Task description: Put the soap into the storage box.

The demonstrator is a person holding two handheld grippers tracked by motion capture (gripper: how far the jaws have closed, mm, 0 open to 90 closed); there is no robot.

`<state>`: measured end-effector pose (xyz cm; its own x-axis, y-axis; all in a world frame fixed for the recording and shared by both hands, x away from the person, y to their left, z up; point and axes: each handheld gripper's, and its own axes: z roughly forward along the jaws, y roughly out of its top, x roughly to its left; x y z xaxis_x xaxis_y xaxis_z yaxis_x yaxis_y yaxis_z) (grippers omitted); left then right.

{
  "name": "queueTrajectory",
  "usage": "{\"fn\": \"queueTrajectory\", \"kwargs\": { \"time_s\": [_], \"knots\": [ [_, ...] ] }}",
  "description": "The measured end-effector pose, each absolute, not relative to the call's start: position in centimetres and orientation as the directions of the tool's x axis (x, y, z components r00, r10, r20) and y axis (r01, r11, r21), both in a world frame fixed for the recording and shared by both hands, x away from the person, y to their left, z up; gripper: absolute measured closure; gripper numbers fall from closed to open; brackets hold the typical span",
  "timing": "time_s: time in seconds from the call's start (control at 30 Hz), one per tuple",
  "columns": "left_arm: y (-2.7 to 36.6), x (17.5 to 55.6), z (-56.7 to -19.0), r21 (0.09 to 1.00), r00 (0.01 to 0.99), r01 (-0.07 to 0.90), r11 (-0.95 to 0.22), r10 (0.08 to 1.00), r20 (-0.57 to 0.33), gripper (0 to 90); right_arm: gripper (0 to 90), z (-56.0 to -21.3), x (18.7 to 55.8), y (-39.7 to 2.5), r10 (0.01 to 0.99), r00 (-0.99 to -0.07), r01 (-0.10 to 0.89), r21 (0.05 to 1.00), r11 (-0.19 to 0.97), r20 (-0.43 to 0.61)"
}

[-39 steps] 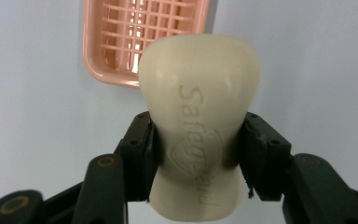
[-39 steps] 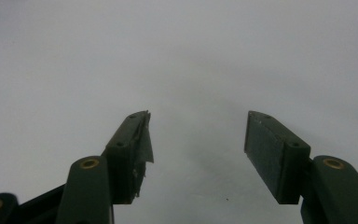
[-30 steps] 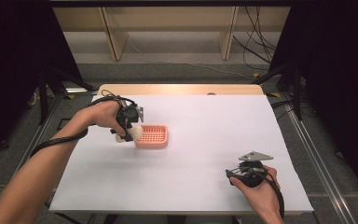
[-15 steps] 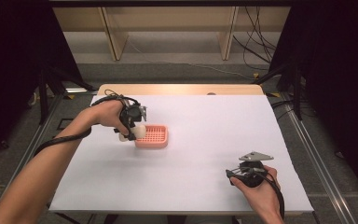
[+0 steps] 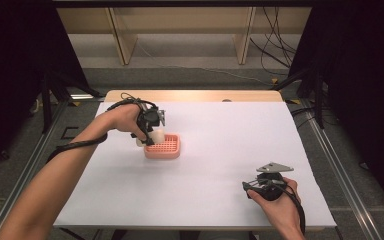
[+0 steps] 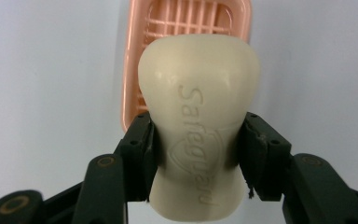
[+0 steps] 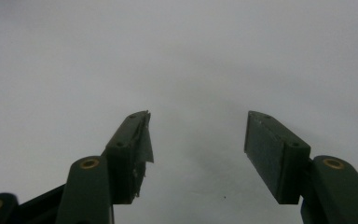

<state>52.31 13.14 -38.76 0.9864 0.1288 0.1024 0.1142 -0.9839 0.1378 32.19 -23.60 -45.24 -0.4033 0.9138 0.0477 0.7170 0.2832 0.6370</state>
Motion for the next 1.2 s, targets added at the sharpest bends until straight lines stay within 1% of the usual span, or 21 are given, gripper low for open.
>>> {"fn": "queueTrajectory", "kwargs": {
  "time_s": [0.07,0.13,0.3,0.4,0.43,0.67,0.77,0.8,0.93,0.97,1.07,1.1,1.13,1.17,1.2],
  "knots": [
    [12.7,52.6,-39.1,0.142,0.987,0.105,-0.984,0.121,0.109,49.8,41.1,-45.2,32.1,-23.4,0.919,-0.39,0.73,0.628,0.27,0.059],
    [12.4,52.6,-39.4,0.141,0.988,0.106,-0.984,0.12,0.099,49.8,41.1,-45.2,32.1,-23.5,0.918,-0.394,0.723,0.633,0.277,0.049],
    [11.4,53.1,-40.4,0.143,0.988,0.069,-0.987,0.087,0.126,49.7,41.1,-45.2,32.2,-23.7,0.914,-0.405,0.715,0.636,0.29,0.039],
    [11.2,53.2,-40.8,0.154,0.989,0.076,-0.985,0.094,0.114,49.7,41.1,-45.3,32.2,-23.7,0.913,-0.406,0.714,0.638,0.288,0.042],
    [11.1,53.4,-40.9,0.151,0.989,0.066,-0.986,0.085,0.124,49.7,41.1,-45.2,32.2,-23.7,0.914,-0.402,0.717,0.635,0.286,0.042],
    [10.8,53.9,-42.2,0.145,0.986,0.089,-0.985,0.108,0.125,49.5,41.1,-45.3,32.2,-23.7,0.915,-0.401,0.719,0.634,0.285,0.043],
    [10.7,53.9,-42.6,0.14,0.984,0.11,-0.984,0.127,0.122,46.4,41.1,-45.2,32.1,-23.7,0.915,-0.402,0.719,0.633,0.288,0.041],
    [10.6,54.0,-42.3,0.156,0.98,0.134,-0.979,0.154,0.126,40.1,41.1,-45.2,32.1,-23.7,0.914,-0.403,0.715,0.636,0.29,0.036],
    [10.9,53.9,-41.0,0.219,0.974,0.154,-0.963,0.186,0.132,34.7,41.1,-45.2,32.2,-23.7,0.91,-0.413,0.721,0.626,0.297,0.045],
    [10.9,53.9,-41.0,0.219,0.974,0.154,-0.963,0.186,0.132,33.3,41.1,-45.2,32.2,-23.7,0.91,-0.413,0.721,0.626,0.297,0.045],
    [11.7,53.5,-40.0,0.26,0.965,0.162,-0.952,0.207,0.158,32.4,41.1,-45.2,32.1,-23.6,0.912,-0.408,0.717,0.633,0.291,0.042],
    [12.1,53.2,-39.7,0.283,0.963,0.172,-0.943,0.222,0.153,32.4,41.1,-45.2,32.1,-23.6,0.912,-0.408,0.717,0.633,0.291,0.042],
    [13.2,52.2,-39.2,0.328,0.959,0.177,-0.928,0.237,0.153,32.5,41.1,-45.2,32.1,-23.6,0.911,-0.409,0.716,0.634,0.292,0.043],
    [13.2,52.2,-39.2,0.328,0.959,0.177,-0.928,0.237,0.153,32.4,41.1,-45.2,32.1,-23.6,0.912,-0.408,0.716,0.634,0.291,0.043],
    [14.8,50.9,-38.9,0.38,0.955,0.171,-0.909,0.248,0.162,32.0,41.1,-45.1,32.0,-23.6,0.912,-0.408,0.715,0.635,0.291,0.042]
  ]
}}
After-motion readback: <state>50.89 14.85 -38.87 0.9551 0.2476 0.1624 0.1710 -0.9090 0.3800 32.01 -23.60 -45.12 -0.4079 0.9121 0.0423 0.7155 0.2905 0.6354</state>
